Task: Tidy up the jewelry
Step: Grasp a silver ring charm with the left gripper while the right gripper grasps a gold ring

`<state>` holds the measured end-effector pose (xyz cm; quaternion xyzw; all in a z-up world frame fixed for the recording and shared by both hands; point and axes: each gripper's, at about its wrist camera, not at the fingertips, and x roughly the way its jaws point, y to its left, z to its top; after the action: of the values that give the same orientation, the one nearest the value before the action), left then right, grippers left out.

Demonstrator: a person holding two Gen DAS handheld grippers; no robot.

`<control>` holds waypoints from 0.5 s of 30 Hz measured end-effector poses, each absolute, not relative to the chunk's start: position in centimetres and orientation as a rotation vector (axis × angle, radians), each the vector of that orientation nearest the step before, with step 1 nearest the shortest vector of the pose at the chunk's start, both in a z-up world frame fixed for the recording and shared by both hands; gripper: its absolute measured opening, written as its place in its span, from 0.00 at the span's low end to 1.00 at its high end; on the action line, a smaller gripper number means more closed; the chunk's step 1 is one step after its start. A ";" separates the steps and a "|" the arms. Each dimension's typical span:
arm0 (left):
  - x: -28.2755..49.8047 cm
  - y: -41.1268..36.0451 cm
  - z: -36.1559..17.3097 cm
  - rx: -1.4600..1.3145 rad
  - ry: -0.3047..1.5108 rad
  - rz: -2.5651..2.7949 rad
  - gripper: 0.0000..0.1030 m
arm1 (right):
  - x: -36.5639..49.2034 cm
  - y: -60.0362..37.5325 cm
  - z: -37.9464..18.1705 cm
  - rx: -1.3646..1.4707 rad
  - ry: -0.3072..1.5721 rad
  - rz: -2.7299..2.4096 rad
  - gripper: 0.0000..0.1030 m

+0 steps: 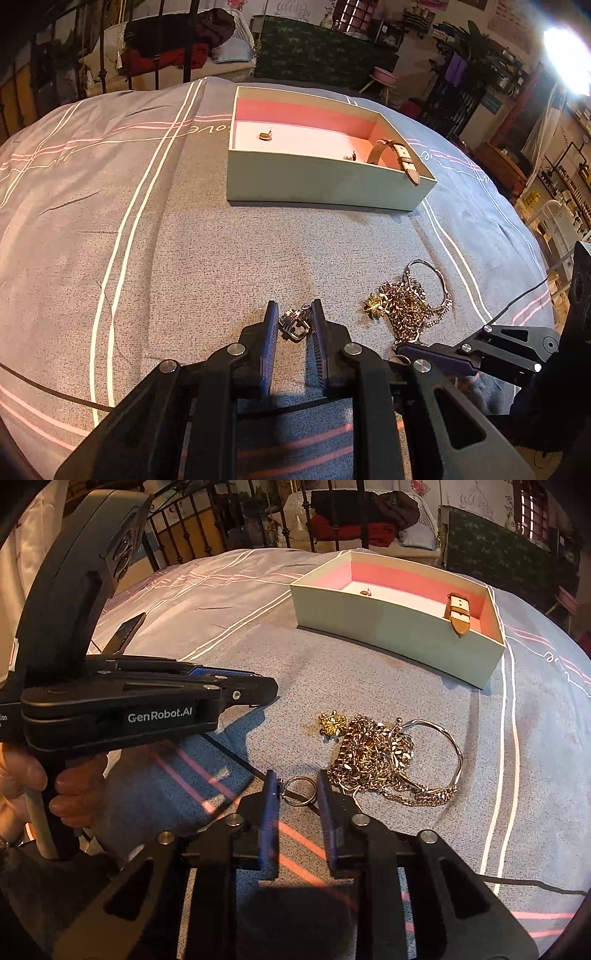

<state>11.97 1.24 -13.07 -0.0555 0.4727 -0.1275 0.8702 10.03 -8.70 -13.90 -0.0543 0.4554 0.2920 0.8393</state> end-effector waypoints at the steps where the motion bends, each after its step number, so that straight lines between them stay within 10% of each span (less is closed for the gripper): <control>1: 12.0 1.2 -13.1 -0.116 0.989 -0.265 0.17 | 10.0 -8.9 -13.9 -0.111 0.962 0.619 0.22; 15: 13.4 -0.6 -10.7 -0.085 0.920 -0.303 0.17 | 11.6 -10.3 -10.7 -0.101 0.884 0.591 0.22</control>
<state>13.36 -0.57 -10.71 -0.0407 0.4421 -0.1458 0.8841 11.59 -10.32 -10.70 -0.0483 0.4212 0.2818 0.8607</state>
